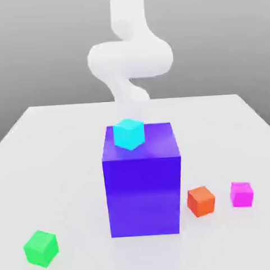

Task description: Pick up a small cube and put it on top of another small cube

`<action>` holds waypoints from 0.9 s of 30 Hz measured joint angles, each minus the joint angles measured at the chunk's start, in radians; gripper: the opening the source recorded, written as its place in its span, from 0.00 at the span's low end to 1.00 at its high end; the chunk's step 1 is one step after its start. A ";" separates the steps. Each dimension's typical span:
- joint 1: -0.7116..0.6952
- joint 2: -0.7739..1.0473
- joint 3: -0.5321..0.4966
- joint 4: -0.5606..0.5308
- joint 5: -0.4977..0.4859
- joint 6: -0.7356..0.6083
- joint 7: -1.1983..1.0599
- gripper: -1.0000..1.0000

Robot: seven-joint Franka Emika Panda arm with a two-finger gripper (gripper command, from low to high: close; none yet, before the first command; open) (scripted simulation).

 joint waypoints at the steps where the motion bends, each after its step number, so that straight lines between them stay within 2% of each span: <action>1: 0.031 0.040 0.003 -0.020 0.007 0.024 -0.037 0.50; 11: 0.291 0.406 0.075 -0.206 0.062 0.244 -0.360 0.50; 16: 0.389 0.587 0.142 -0.298 0.052 0.355 -0.493 0.50; 21: 0.497 0.771 0.187 -0.387 -0.049 0.466 -0.558 0.50; 27: 0.580 0.989 0.087 -0.365 -0.181 0.633 -0.485 0.50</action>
